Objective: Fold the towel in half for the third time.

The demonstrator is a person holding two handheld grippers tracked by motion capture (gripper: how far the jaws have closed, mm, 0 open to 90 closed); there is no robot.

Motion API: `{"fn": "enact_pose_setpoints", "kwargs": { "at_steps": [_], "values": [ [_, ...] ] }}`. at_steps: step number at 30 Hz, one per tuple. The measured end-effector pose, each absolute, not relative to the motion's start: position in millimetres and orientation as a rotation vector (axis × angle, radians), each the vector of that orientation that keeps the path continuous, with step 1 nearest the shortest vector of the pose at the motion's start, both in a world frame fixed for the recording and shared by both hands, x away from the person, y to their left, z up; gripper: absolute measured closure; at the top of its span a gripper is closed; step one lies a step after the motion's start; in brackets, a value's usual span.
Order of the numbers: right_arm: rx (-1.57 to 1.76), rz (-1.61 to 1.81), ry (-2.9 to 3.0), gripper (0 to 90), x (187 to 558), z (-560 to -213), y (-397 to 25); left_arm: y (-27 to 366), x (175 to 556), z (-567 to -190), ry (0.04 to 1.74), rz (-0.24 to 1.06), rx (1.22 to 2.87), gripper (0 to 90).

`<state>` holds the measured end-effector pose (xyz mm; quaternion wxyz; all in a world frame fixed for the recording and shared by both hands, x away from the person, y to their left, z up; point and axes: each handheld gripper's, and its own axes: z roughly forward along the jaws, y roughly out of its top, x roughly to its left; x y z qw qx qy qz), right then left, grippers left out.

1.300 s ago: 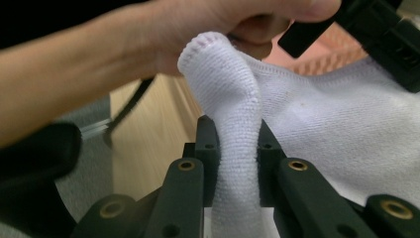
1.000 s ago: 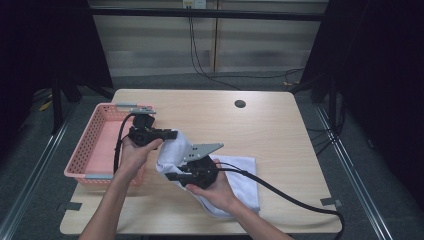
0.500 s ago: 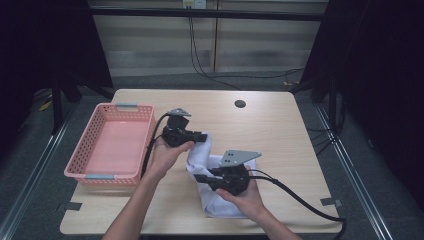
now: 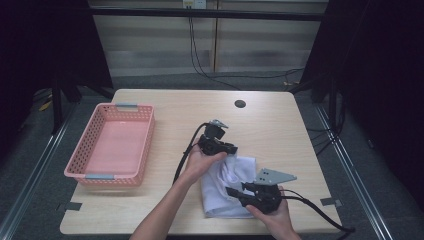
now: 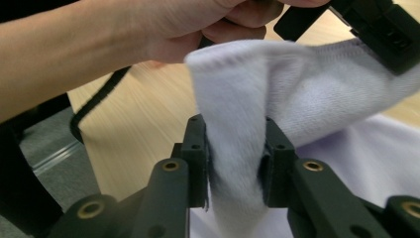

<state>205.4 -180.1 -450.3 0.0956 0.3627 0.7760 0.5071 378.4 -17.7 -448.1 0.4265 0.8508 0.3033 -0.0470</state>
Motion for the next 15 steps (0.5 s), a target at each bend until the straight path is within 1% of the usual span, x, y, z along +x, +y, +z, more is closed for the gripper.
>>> {"fn": "enact_pose_setpoints", "kwargs": {
  "at_steps": [2, 6, 8, 9, 10, 11, 13, 15],
  "values": [
    [1.091, 1.468, 2.316, 65.4, 200, -455, -191, -28, 376, -455, 0.749, -0.119, 2.137, 76.7],
    [1.161, 1.395, 2.301, 48.6, 195, -462, -213, -45, 375, -464, 0.731, -0.131, 2.147, 71.8],
    [1.180, 1.380, 2.289, 44.7, 192, -462, -223, -49, 374, -464, 0.716, -0.125, 2.139, 65.7],
    [1.200, 1.382, 2.268, 39.1, 190, -461, -228, -50, 373, -462, 0.700, -0.121, 2.137, 61.9],
    [1.208, 1.378, 2.252, 36.5, 189, -460, -232, -51, 372, -458, 0.677, -0.115, 2.131, 58.7],
    [1.220, 1.374, 2.252, 35.7, 188, -459, -236, -50, 371, -453, 0.668, -0.094, 2.100, 54.3],
    [1.236, 1.390, 2.205, 31.5, 188, -453, -245, -46, 371, -443, 0.669, -0.068, 2.055, 45.1],
    [1.235, 1.399, 2.176, 30.5, 192, -446, -249, -37, 370, -431, 0.683, -0.045, 2.014, 41.5]
  ]
}}
